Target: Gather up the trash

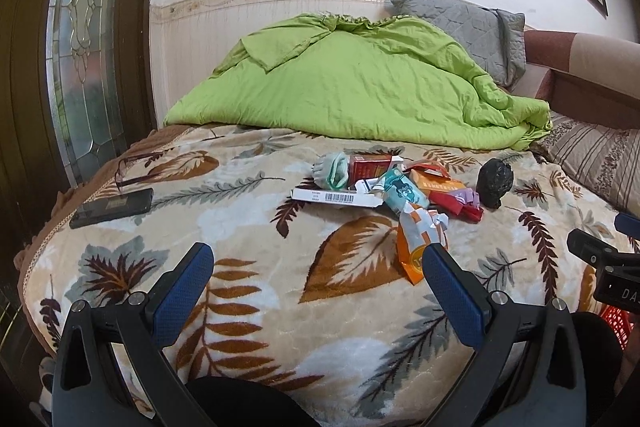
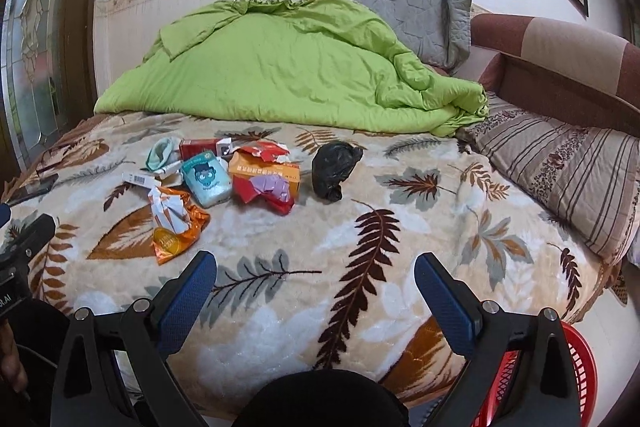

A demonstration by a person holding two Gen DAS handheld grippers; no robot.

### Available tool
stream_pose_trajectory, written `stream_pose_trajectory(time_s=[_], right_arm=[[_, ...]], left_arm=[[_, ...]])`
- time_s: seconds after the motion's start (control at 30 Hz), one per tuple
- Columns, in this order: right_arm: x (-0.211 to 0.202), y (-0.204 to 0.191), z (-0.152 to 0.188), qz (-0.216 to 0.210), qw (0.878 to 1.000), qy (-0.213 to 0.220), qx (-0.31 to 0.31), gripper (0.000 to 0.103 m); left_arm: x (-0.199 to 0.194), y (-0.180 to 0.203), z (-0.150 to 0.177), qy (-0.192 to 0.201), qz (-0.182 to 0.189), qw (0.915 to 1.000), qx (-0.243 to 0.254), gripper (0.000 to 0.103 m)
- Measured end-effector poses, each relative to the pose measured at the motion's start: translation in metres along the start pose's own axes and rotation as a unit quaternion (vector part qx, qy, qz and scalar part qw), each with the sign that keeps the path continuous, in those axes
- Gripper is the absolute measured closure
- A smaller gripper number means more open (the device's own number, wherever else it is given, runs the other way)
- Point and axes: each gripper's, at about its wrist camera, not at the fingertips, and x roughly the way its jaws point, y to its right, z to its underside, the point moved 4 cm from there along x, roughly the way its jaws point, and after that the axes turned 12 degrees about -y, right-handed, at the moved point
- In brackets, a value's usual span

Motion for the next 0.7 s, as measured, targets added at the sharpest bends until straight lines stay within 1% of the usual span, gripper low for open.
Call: stream_pose_trajectory(time_s=[0.37,0.53,0.6,0.7], right_arm=[[-0.003,0.001,0.002,0.004,1.0,0.004,-0.002,0.002],[-0.005,0.002,0.001,-0.003,1.0,0.007,0.0,0.004],[-0.004,0.006,0.001,-0.012,1.0,0.003,0.008,0.006],[0.001,0.013,0.001,-0.033,0.999,-0.007,0.028,0.013]], left_arm=[[-0.001,0.002,0.002,0.005,0.002,1.0,0.006,0.0],[0.0,0.004,0.002,-0.006,0.009,0.9999,0.008,0.0],[0.003,0.005,0.0,-0.016,0.016,0.9997,0.008,0.0],[0.007,0.008,-0.003,-0.029,0.027,0.9992,0.011,0.0]])
